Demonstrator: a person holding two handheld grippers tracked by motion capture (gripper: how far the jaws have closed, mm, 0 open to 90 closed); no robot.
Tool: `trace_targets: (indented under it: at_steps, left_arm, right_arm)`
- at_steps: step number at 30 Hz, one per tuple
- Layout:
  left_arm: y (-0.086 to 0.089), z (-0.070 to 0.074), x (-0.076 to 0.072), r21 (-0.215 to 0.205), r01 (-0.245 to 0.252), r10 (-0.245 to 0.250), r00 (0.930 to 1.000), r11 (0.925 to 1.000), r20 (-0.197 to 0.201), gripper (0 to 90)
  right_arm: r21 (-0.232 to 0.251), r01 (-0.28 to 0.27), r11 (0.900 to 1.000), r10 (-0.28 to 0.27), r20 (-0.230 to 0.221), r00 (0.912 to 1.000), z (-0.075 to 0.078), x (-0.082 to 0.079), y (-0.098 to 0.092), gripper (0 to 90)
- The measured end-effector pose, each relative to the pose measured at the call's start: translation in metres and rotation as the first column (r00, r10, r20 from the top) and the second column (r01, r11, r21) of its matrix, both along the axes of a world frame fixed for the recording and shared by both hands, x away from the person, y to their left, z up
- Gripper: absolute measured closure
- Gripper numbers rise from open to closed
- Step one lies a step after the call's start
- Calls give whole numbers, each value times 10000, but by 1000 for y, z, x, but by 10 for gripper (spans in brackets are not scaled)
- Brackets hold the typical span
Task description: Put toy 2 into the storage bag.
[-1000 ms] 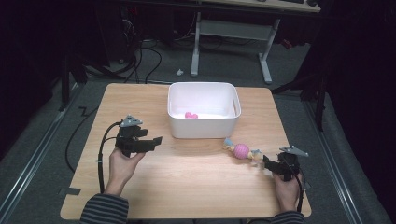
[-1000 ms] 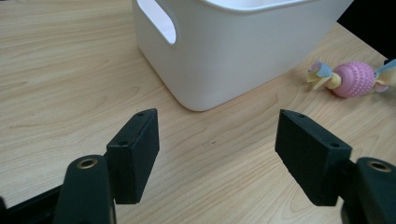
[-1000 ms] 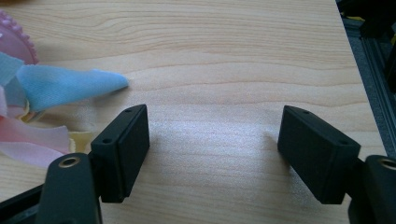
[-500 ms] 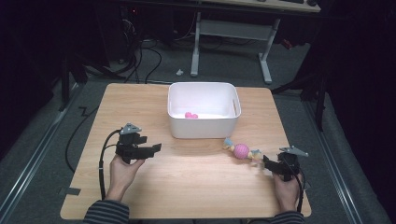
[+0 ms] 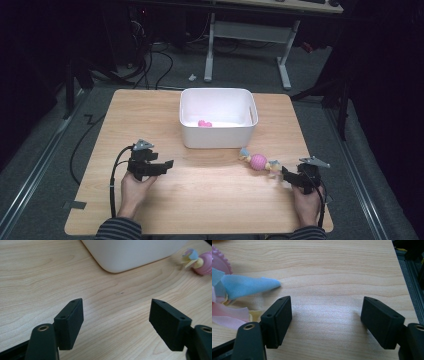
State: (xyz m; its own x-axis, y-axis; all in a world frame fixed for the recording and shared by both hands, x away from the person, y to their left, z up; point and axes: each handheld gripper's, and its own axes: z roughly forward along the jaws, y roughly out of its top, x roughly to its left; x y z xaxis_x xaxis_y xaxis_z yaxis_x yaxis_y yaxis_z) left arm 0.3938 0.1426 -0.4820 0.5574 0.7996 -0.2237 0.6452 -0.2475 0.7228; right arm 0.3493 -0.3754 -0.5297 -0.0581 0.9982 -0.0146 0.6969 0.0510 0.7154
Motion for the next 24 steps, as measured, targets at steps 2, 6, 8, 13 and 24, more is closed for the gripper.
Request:
trace_targets:
  at_steps: [2, 6, 8, 13, 24]
  left_arm:
    - [-3, -3, 1, 145, 27, -27, 10000, 9999, 10, 277]
    - [-7, -13, 2, 523, 61, -62, 10000, 9986, 27, 267]
    - [-9, -19, 2, 541, 79, -76, 10000, 9985, -50, 267]
    - [-12, -26, 3, 755, -31, 34, 10000, 9971, -28, 257]
    - [-19, -35, 9, 1032, -243, 213, 9993, 9944, 304, 258]
  right_arm:
    - [-3, -2, 10000, 2, 2, 10000, 0, 0, 0, 253]
    - [-4, 4, 10000, -4, 2, 10000, 0, 0, 0, 253]
    - [-2, 3, 10000, -3, 2, 10000, 0, 0, 0, 253]
    - [-3, 2, 10000, -2, 3, 10000, 0, 0, 0, 253]
    - [-1, 3, 10000, -3, 3, 10000, 0, 0, 0, 253]
